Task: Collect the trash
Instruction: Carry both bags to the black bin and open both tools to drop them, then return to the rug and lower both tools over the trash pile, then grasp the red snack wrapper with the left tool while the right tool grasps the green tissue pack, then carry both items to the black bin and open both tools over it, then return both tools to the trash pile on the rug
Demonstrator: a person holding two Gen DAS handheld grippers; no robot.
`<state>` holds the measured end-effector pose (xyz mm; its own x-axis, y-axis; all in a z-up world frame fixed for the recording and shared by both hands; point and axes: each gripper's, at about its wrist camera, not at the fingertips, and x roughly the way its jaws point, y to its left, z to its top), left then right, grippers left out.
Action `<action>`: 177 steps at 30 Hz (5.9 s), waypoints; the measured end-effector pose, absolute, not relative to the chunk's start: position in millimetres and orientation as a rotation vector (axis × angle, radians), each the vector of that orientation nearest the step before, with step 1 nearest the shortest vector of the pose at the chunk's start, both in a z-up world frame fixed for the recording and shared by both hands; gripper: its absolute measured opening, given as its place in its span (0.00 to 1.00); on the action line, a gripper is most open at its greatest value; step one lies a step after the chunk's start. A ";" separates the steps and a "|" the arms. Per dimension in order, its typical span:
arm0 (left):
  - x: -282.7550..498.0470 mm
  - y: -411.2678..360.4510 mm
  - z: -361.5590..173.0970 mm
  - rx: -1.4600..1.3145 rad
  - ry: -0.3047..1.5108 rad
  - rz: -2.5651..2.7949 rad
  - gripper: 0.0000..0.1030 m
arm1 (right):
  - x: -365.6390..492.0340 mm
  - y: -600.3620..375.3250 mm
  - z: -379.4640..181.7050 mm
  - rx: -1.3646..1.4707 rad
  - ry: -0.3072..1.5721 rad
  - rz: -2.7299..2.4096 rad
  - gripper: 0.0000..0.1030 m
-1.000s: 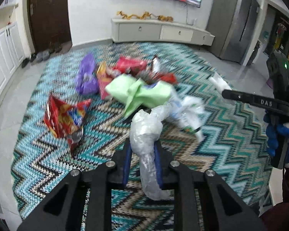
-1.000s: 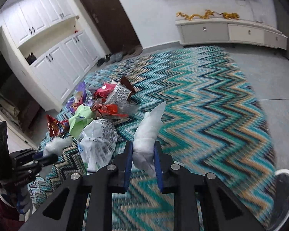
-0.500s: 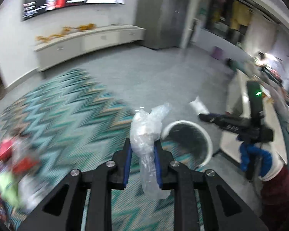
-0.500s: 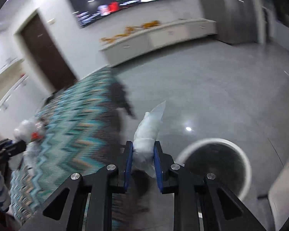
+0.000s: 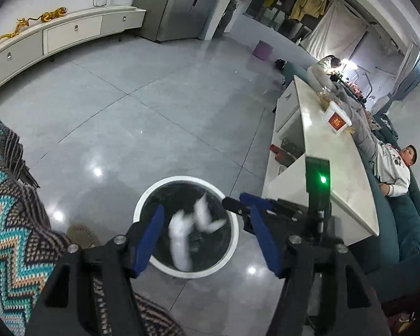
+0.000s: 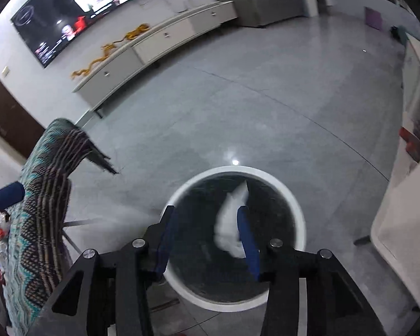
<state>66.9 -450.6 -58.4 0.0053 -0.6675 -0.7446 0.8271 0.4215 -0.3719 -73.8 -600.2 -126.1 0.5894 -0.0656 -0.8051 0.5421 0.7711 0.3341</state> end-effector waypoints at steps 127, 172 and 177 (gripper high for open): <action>58.3 -453.3 -47.3 0.178 1.020 -1.106 0.65 | -83.7 -609.9 -109.4 0.530 0.829 -0.386 0.52; 155.6 29.0 -14.4 -0.132 0.786 -0.399 0.62 | 122.0 -218.2 35.2 -0.033 0.757 0.351 0.52; 187.2 24.5 -36.4 -0.106 0.834 -0.432 0.53 | 165.5 -173.2 19.1 -0.094 0.792 0.443 0.52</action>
<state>187.2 24.5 -36.4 0.5910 -0.4115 -0.6938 0.3292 0.9082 -0.2583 165.5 -173.2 19.1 0.6159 0.3496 -0.7060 -0.4191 0.9042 0.0821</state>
